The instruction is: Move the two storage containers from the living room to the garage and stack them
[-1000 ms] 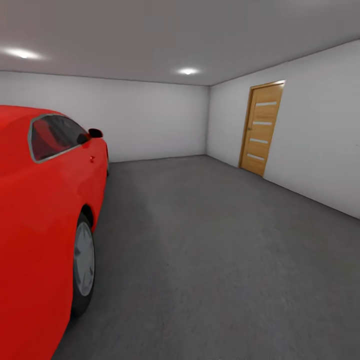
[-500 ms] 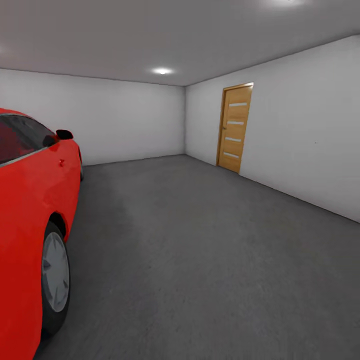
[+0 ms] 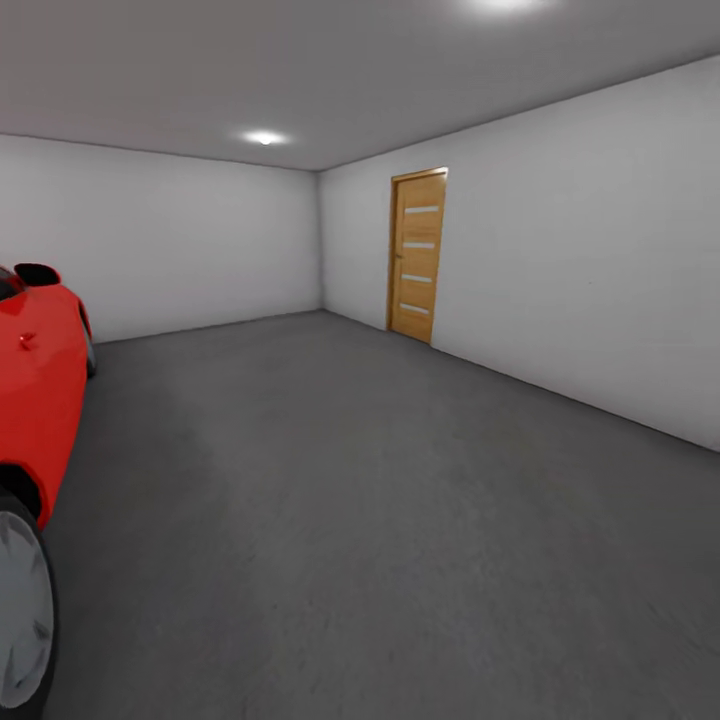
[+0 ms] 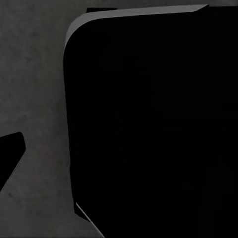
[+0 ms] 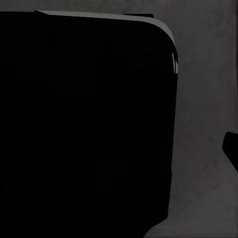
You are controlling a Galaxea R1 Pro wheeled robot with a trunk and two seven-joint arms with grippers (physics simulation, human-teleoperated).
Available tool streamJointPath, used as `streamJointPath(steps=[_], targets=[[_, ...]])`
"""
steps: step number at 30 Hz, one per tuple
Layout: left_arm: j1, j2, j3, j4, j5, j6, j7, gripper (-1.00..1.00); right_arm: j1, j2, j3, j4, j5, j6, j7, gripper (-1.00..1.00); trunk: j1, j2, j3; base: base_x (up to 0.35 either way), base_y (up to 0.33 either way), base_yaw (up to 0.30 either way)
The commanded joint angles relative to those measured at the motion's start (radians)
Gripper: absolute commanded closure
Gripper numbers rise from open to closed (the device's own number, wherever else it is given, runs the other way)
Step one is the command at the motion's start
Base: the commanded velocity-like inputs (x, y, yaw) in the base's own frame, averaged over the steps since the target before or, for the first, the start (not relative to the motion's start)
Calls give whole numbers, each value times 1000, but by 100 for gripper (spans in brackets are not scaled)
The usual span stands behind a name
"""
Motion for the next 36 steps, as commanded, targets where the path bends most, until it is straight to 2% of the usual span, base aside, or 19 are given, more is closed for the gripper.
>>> streamJointPath(steps=[1,10,36], targets=[[0,0,1,0,1,-2,0,-100,0,0,0,1,-1,-5,2,-100,1,0,-1,317,-11,-293],[-1,-1,4,1,7,5,0,-100,0,-6,-3,1,-3,-3,3,-100,1,0,-1,325,-2,-232],[-1,-1,10,3,11,-2,7,-100,0,-2,0,1,-2,-5,2,-100,1,0,-1,328,0,-5]])
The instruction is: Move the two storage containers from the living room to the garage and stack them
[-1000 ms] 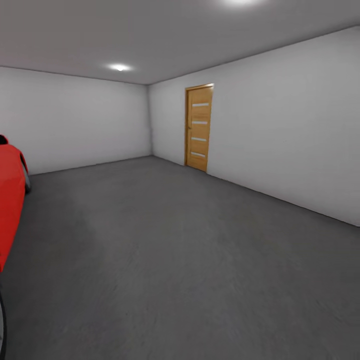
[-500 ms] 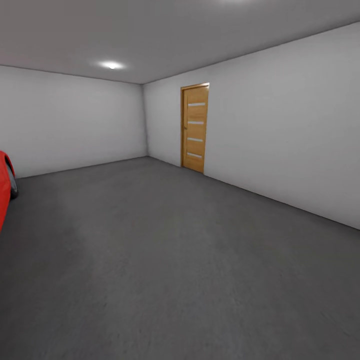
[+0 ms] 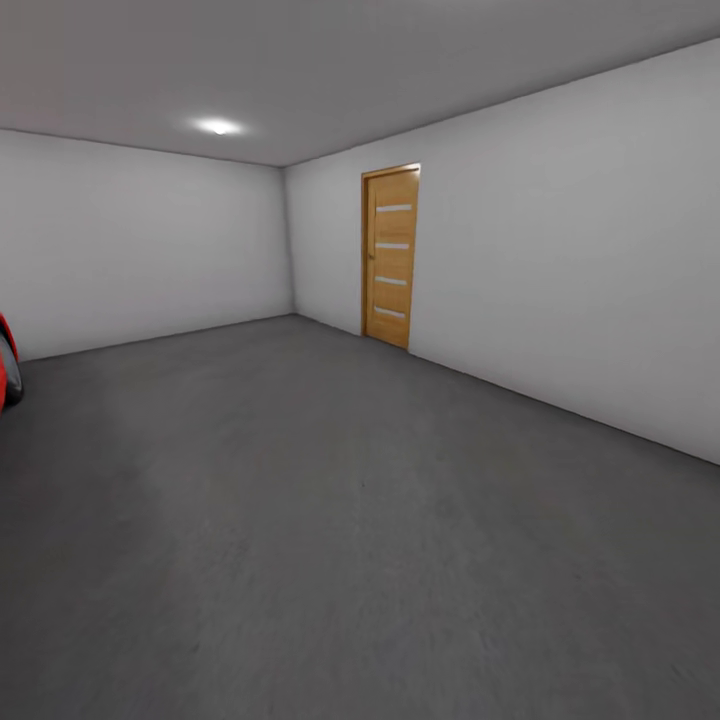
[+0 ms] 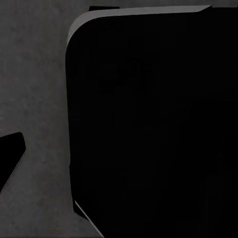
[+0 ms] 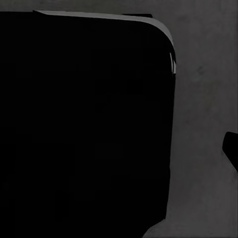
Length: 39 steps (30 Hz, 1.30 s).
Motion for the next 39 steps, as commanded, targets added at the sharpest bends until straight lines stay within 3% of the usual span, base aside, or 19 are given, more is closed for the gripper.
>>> streamJointPath(steps=[1,23,31,39], targets=[[0,0,1,0,1,-2,0,-100,0,0,0,1,-1,-5,2,-100,1,0,-1,328,0,0],[0,0,2,0,3,-2,0,-100,0,-1,3,1,0,-5,1,-100,1,0,-1,327,0,42],[0,1,0,0,41,-2,0,-100,0,-1,4,1,5,-4,1,-100,1,0,-1,327,0,170],[0,1,0,0,46,-2,0,-100,0,1,4,1,6,-5,1,-100,1,0,-1,327,0,11]])
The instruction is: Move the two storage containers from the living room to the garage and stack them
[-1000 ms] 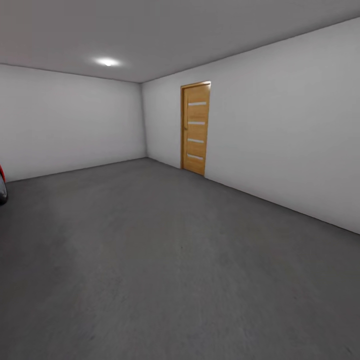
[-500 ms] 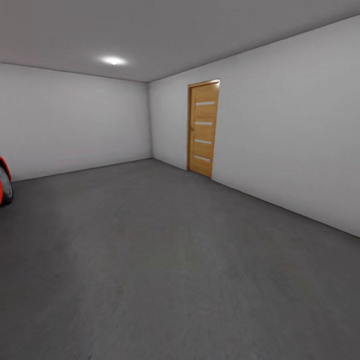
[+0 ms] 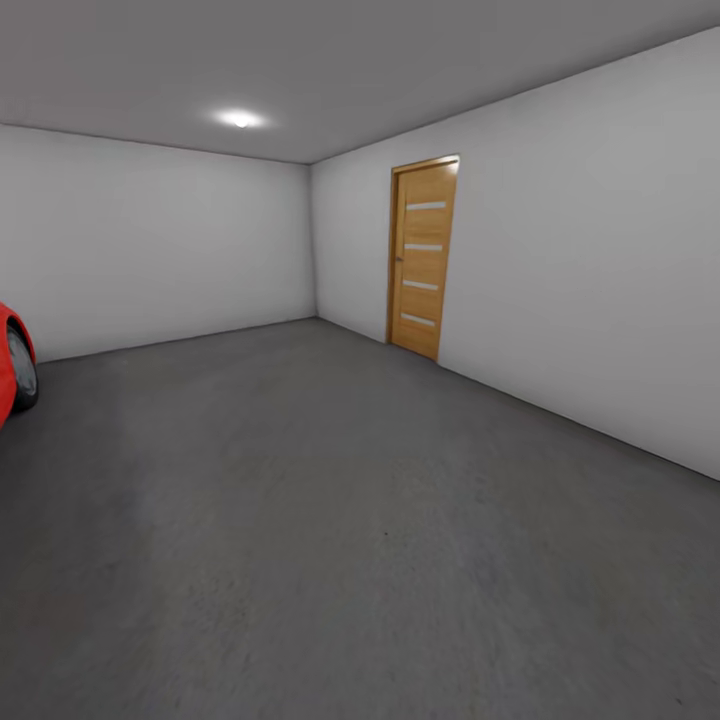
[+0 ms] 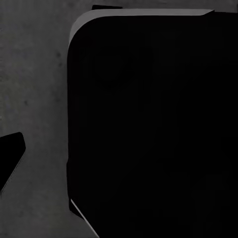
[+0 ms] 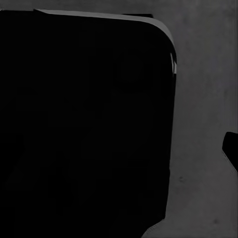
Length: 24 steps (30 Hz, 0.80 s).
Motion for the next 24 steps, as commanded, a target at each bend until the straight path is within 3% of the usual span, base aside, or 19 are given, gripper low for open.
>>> streamJointPath(steps=[1,24], targets=[[0,0,1,0,5,-2,0,-100,0,0,0,1,-1,-4,2,-100,1,0,-1,327,0,1],[0,0,0,0,6,-2,0,-100,0,0,1,1,-4,-3,3,-100,1,0,-1,326,0,0]])
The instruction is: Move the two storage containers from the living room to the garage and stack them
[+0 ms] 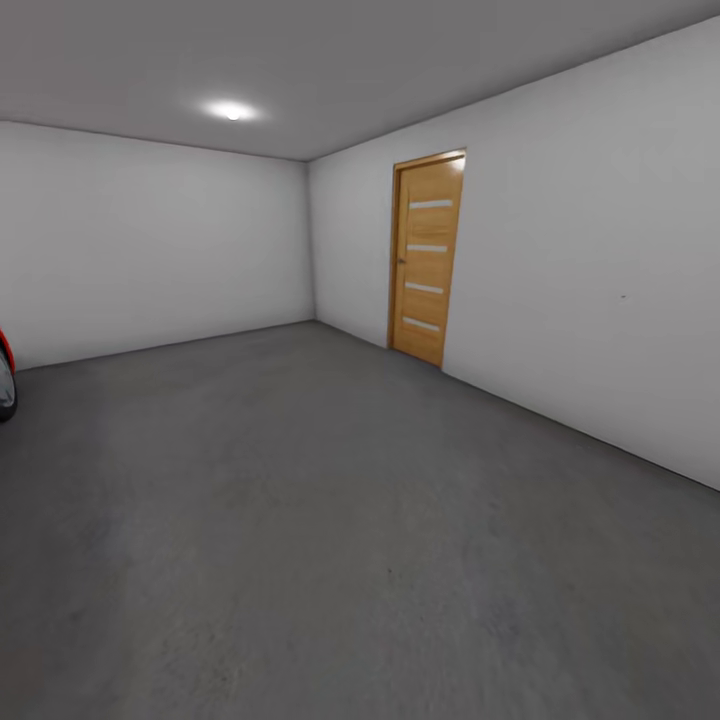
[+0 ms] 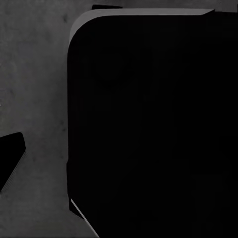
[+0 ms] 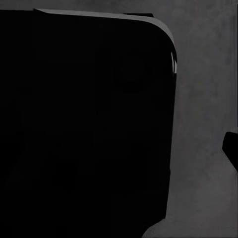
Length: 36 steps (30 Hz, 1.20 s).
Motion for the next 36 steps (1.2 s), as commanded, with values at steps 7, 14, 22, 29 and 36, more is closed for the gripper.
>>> streamJointPath(steps=[7,14,22,29,36], targets=[[0,0,0,0,6,-2,0,-100,0,-4,1,1,-1,-2,2,-100,1,0,-1,326,0,0],[0,0,1,0,7,-2,0,-100,0,-7,2,1,1,1,2,-100,1,0,-1,326,0,0],[0,0,1,0,6,-2,0,-100,0,-10,1,1,-1,-5,2,-100,1,0,-1,326,0,0],[0,0,1,0,7,-2,0,-100,0,-9,1,1,-1,-5,2,-100,1,0,-1,326,0,0],[0,0,1,0,6,-2,0,-100,0,-8,1,1,-1,-6,2,-100,1,0,-1,326,0,0]])
